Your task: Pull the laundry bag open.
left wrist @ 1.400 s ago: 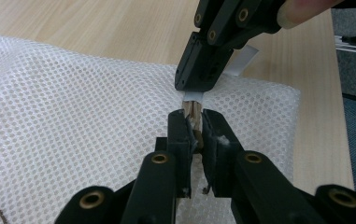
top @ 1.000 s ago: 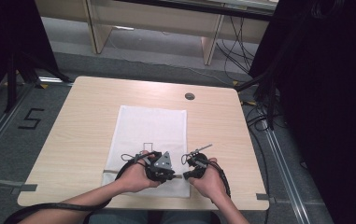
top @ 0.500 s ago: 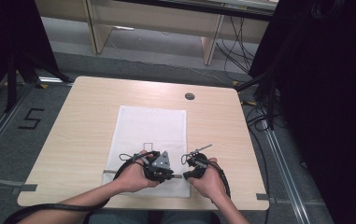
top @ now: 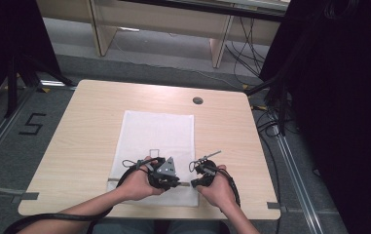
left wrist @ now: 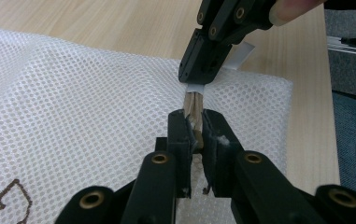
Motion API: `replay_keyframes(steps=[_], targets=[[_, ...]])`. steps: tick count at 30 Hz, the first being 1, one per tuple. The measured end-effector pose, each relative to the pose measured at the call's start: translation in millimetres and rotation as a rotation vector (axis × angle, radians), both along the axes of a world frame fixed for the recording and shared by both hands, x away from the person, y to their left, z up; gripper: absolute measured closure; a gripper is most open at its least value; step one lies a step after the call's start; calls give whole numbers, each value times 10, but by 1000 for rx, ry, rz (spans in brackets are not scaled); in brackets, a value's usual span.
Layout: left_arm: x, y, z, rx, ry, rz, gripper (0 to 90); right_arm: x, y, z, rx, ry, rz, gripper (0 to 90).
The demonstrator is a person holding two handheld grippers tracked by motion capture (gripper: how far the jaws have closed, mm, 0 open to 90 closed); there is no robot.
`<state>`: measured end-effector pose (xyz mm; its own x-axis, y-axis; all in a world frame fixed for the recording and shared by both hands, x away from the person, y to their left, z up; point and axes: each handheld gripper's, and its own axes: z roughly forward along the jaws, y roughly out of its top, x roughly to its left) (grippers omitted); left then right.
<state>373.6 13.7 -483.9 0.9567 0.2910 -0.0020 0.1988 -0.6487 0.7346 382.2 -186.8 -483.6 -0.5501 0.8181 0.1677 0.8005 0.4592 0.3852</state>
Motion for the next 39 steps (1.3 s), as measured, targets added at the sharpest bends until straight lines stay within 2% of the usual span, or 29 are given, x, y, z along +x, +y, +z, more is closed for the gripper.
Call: replay_keyframes(steps=[11,21,39], targets=[[-4,39,25,-1,2,4,817,7,-9,-5,4,-6,12,900],[-11,94,43,-4,8,9,817,-6,4,2,-2,4,-10,900],[-6,172,76,-6,7,14,817,-7,5,2,-3,2,-8,900]])
